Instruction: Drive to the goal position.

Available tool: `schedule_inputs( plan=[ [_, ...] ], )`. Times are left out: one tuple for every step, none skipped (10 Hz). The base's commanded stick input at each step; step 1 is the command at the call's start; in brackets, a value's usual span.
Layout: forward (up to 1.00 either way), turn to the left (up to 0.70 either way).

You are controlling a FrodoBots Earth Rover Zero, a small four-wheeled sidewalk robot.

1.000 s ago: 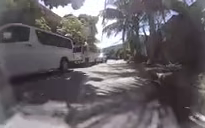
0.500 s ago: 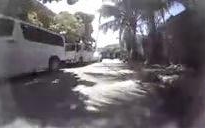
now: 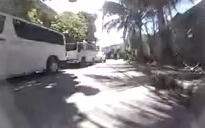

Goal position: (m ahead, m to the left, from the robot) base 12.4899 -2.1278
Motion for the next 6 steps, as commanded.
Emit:
schedule_inputs(
  plan=[
    [1.00,-0.40],
    [1.00,-0.40],
    [1.00,-0.40],
    [1.00,-0.36],
    [1.00,-0.08],
    [1.00,0.07]
  ],
)
